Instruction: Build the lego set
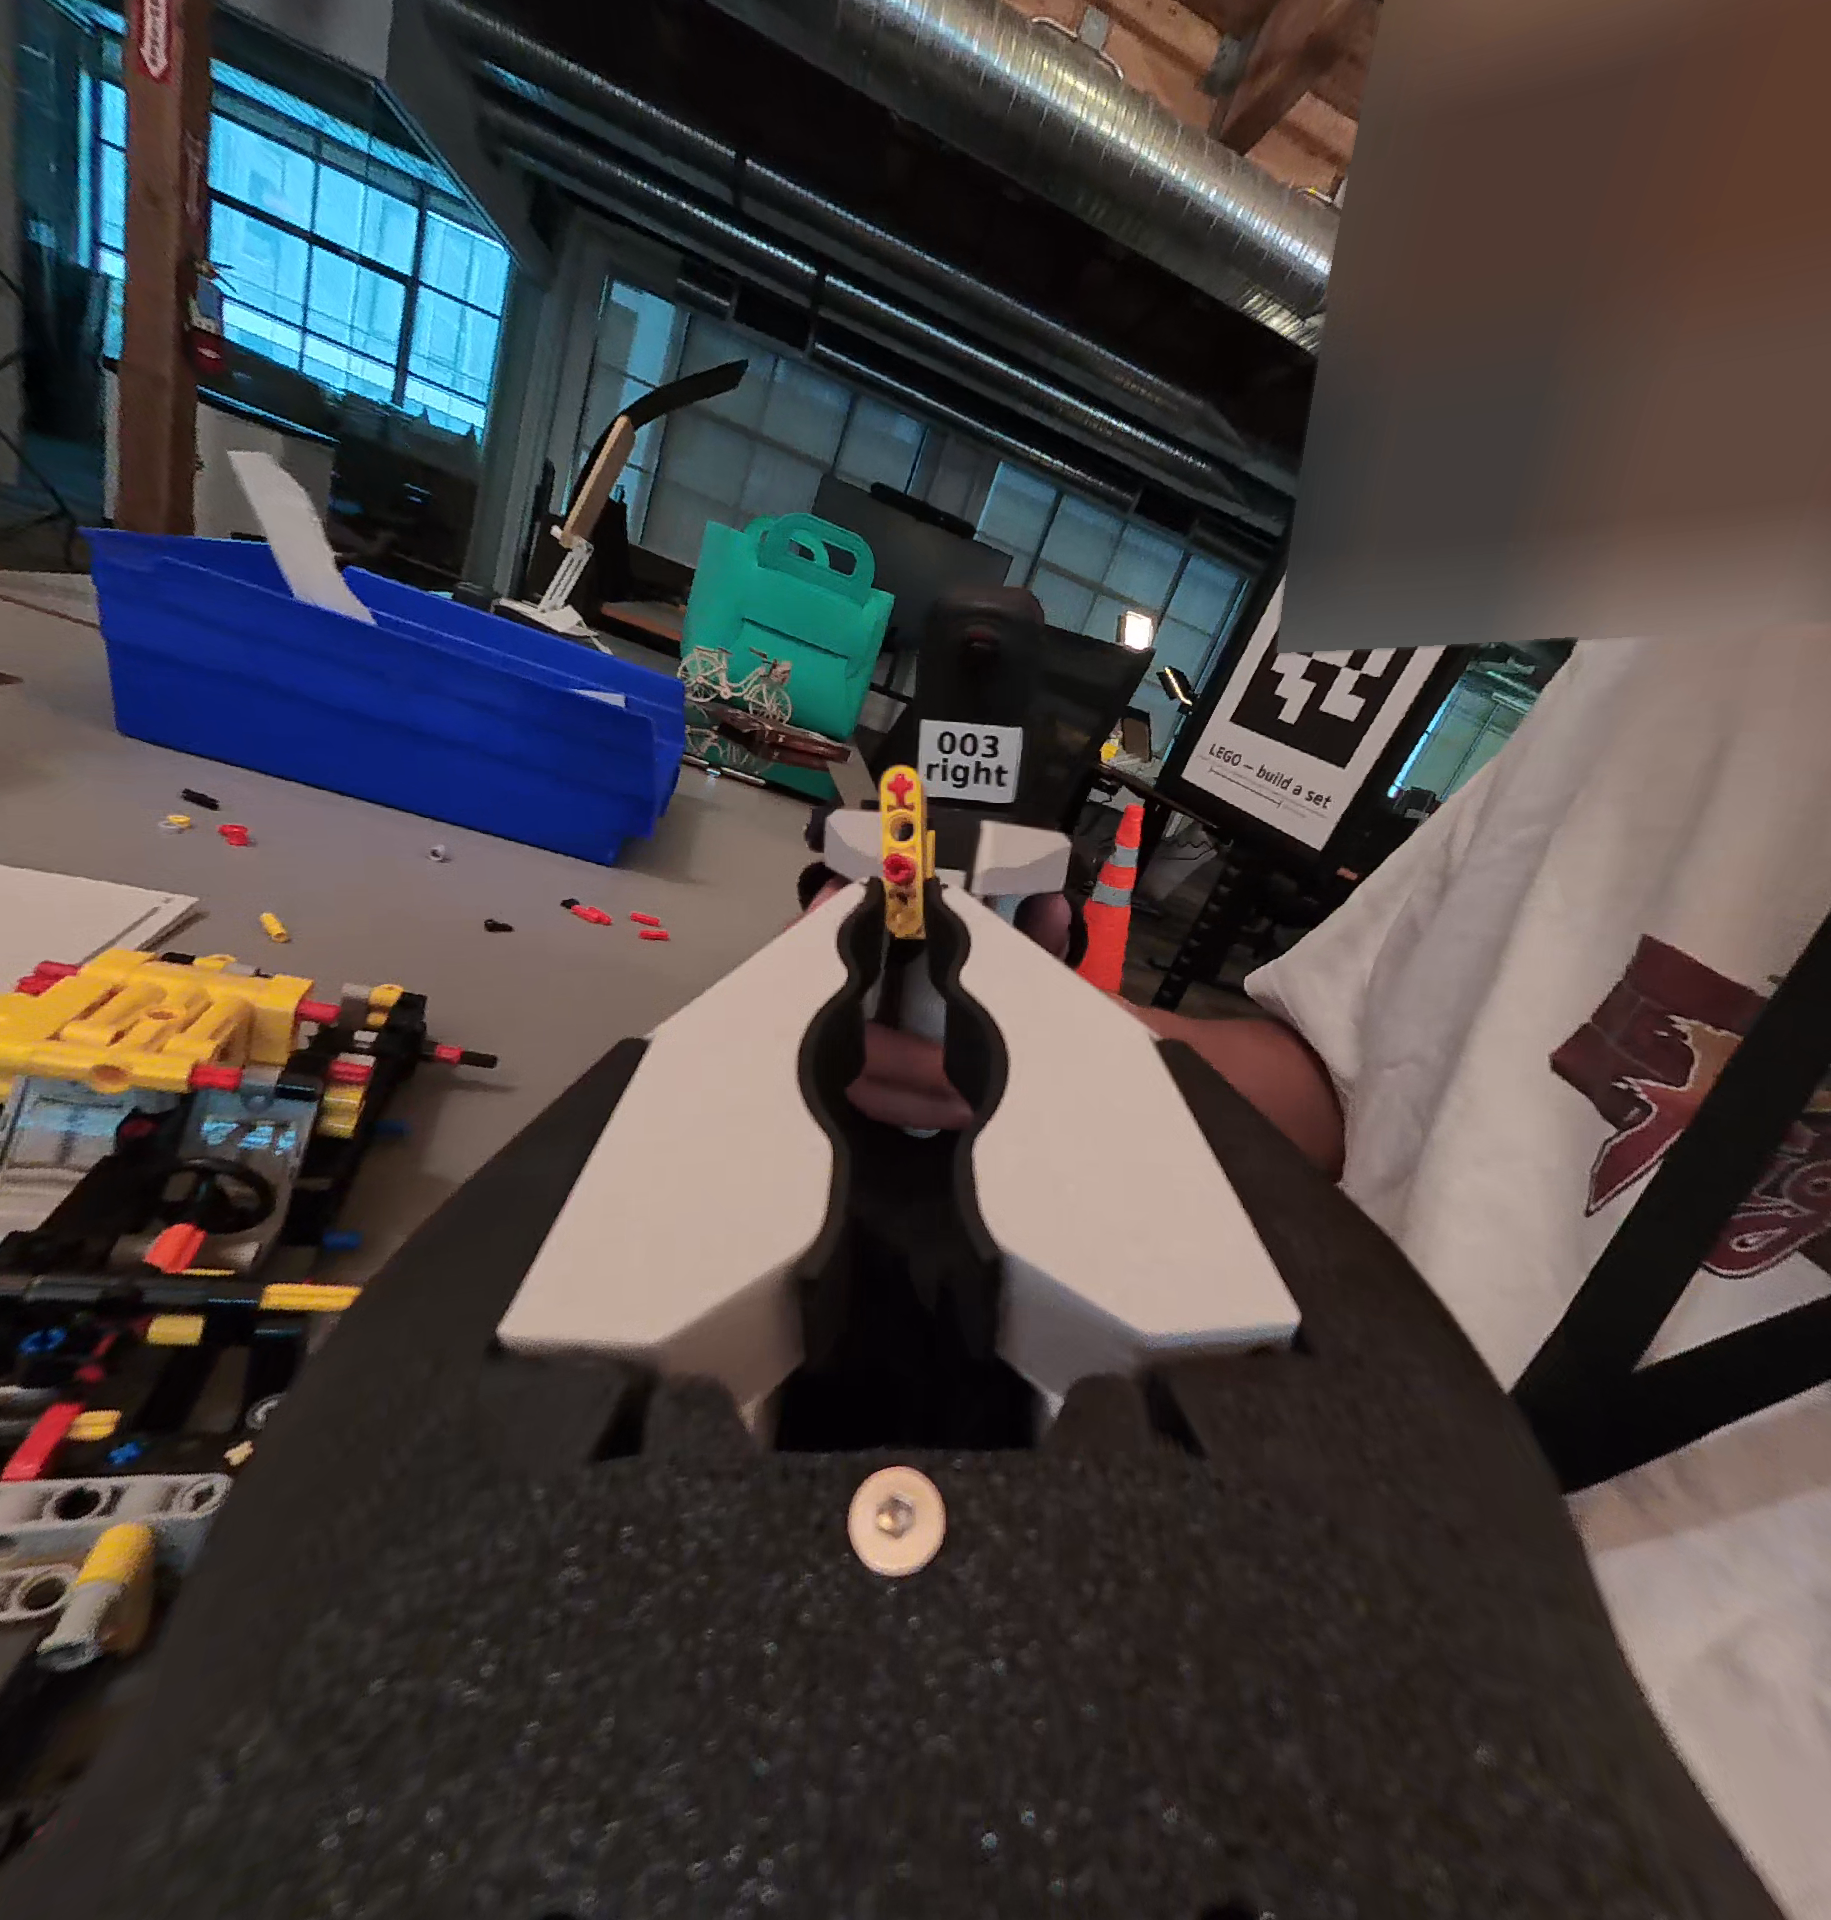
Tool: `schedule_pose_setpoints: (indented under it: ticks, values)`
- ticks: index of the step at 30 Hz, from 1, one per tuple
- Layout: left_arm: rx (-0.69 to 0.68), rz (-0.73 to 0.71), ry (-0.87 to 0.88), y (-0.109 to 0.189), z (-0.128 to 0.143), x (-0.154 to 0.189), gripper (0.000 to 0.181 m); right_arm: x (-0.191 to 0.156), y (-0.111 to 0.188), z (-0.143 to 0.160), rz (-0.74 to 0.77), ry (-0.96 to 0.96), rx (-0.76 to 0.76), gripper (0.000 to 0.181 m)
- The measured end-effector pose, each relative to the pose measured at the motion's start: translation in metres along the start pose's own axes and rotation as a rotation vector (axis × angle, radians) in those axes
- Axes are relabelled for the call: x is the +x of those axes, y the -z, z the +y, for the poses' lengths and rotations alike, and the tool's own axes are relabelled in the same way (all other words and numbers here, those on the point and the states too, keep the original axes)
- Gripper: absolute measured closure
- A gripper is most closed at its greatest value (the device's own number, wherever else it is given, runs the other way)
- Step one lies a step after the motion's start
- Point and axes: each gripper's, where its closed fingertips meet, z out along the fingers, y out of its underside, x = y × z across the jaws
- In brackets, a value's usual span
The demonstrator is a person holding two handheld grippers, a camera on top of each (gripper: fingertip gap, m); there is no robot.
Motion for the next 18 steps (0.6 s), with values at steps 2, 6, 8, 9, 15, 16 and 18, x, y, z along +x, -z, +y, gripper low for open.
schedule_pose_setpoints:
  ticks: [2, 6, 8, 9, 15, 16, 18]
  values:
    - [-0.010, 0.011, 0.002, -0.003, 0.003, 0.002, 0.174, 0.000, -0.001, 0.003, 0.011, 0.018, -0.018, 0.174]
    - [-0.030, 0.010, 0.008, -0.002, 0.007, 0.001, 0.174, 0.002, -0.001, 0.007, 0.014, 0.010, -0.048, 0.175]
    - [-0.044, 0.023, 0.011, -0.002, 0.008, 0.002, 0.173, 0.000, -0.001, 0.009, 0.004, 0.008, -0.057, 0.175]
    - [-0.054, 0.019, 0.004, -0.002, 0.008, 0.002, 0.172, 0.000, -0.001, 0.010, -0.002, -0.001, -0.069, 0.175]
    - [-0.101, -0.001, -0.063, -0.001, 0.015, 0.003, 0.174, 0.000, -0.001, 0.015, -0.025, -0.036, -0.101, 0.175]
    - [-0.107, -0.003, -0.066, -0.001, 0.015, 0.003, 0.174, -0.001, -0.001, 0.015, -0.027, -0.038, -0.107, 0.175]
    - [-0.124, -0.002, -0.079, 0.000, 0.017, 0.003, 0.174, -0.001, -0.001, 0.018, -0.032, -0.036, -0.122, 0.175]
